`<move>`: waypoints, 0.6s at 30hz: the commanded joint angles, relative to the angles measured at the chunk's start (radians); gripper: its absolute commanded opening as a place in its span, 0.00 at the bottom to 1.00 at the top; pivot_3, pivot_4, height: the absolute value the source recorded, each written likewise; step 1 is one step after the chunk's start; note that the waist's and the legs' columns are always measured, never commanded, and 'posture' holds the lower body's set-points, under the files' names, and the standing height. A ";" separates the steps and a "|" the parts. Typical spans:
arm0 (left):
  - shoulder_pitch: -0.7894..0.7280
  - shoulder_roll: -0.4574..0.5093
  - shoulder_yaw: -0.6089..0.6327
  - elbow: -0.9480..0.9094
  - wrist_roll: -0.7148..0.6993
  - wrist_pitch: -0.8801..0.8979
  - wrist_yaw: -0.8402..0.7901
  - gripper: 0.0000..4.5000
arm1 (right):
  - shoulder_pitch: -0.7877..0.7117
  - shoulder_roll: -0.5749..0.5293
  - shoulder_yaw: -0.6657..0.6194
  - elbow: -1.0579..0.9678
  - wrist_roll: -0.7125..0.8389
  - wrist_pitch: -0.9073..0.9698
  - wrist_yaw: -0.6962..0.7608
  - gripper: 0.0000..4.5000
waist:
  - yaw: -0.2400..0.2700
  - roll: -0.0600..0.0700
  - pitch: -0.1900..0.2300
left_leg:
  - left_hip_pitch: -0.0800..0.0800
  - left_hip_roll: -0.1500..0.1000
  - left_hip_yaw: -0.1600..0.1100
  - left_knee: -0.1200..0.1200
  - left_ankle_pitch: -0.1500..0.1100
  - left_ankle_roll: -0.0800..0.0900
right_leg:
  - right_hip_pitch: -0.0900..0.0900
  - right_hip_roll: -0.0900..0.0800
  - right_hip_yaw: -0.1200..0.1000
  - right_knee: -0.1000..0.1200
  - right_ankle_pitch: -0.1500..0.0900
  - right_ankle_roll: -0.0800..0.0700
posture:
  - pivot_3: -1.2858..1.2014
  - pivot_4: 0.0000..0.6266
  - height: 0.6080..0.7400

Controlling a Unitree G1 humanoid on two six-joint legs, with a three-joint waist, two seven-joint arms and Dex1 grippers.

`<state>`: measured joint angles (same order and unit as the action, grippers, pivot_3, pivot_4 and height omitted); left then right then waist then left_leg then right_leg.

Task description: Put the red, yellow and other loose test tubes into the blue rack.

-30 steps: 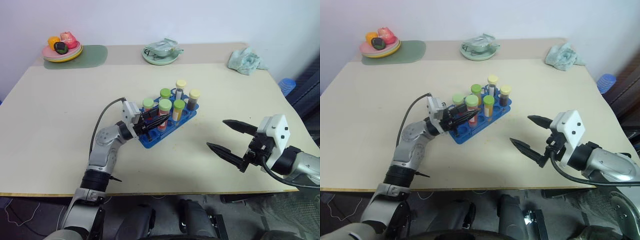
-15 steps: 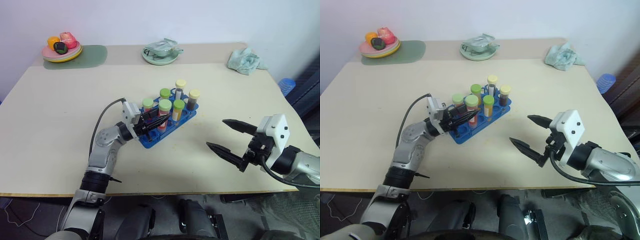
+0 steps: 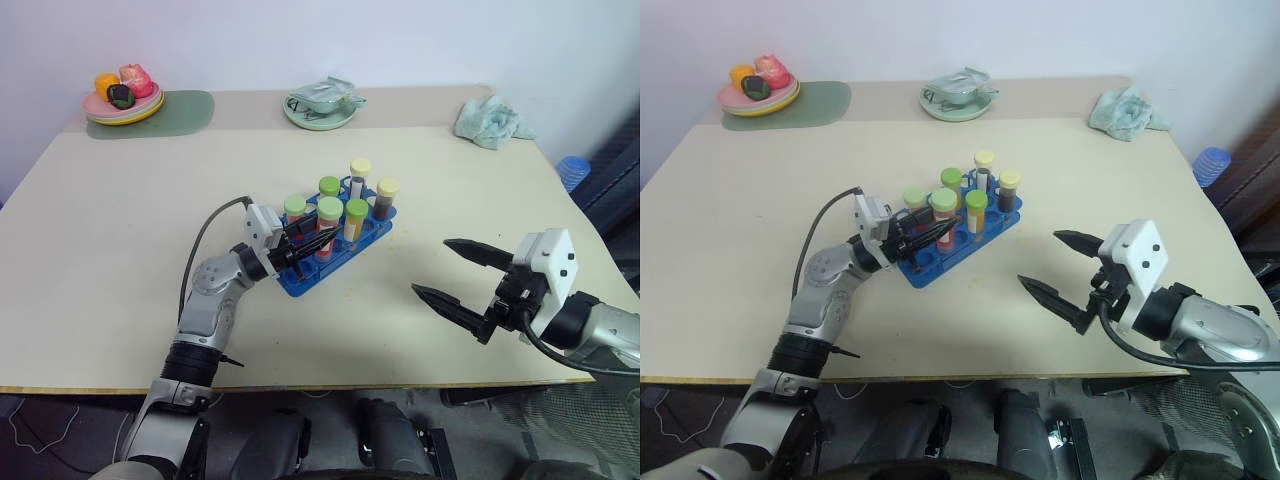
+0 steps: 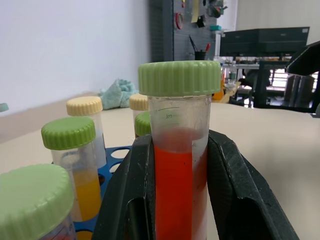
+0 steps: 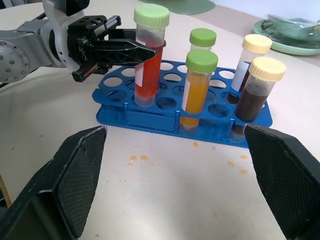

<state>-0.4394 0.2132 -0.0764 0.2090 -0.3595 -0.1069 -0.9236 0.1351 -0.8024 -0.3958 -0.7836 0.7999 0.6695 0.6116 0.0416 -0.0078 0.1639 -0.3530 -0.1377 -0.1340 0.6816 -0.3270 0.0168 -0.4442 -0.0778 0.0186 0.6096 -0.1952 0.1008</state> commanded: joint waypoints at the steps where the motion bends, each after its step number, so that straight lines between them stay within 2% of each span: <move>1: 0.017 0.016 -0.008 0.041 0.040 0.008 0.014 0.19 | -0.011 0.009 -0.002 -0.033 0.004 -0.026 -0.004 1.00 | 0.000 0.000 0.000 | 0.000 0.000 0.000 0.000 0.000 0.000 | 0.000 0.000 0.000 0.000 0.000 0.000 | 0.52 0.24 1.00; 18: 0.051 0.019 -0.022 -0.007 0.018 0.034 0.022 0.19 | -0.029 0.007 0.013 -0.025 0.002 -0.031 -0.013 1.00 | 0.000 0.000 0.000 | 0.000 0.000 0.000 0.000 -0.001 0.001 | 0.000 0.000 0.000 0.000 0.000 0.000 | 0.52 0.24 1.00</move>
<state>-0.4210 0.2153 -0.0840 0.1858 -0.3607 -0.1058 -0.8946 0.1130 -0.8006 -0.3700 -0.7835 0.7983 0.6595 0.6023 0.0417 -0.0079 0.1639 -0.3530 -0.1377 -0.1340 0.6816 -0.3275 0.0176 -0.4442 -0.0778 0.0186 0.6096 -0.1953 0.1009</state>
